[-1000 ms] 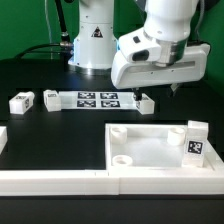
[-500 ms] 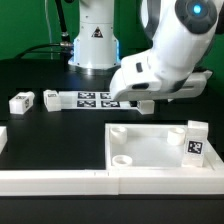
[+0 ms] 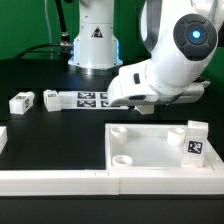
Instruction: Assemble square table
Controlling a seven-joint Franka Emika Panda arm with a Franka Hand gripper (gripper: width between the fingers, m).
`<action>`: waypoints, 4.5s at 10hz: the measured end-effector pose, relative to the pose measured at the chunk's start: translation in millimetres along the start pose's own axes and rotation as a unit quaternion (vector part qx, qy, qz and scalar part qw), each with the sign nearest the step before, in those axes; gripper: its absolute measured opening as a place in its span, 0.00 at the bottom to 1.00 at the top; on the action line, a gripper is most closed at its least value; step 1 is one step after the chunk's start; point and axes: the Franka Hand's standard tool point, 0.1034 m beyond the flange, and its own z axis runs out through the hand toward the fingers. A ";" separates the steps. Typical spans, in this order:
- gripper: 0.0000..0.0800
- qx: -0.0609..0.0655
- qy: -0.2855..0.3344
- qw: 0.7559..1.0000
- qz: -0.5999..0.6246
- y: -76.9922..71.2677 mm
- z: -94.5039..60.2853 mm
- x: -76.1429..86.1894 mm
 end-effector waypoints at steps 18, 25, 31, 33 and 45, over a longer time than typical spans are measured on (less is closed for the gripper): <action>0.36 0.023 0.037 0.999 -0.010 27.2 -81.7 -20.4; 0.36 0.044 0.174 0.984 -0.006 61.2 -146.2 -8.0; 0.36 0.055 0.350 0.935 0.012 100.2 -201.4 -0.6; 0.36 0.075 0.400 0.913 0.022 106.4 -208.9 11.7; 0.36 -0.027 0.680 0.727 0.093 153.2 -260.1 68.7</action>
Offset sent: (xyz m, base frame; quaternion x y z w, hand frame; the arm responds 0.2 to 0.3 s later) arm 0.0000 0.0000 0.0000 0.0000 0.0000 0.0000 1.0000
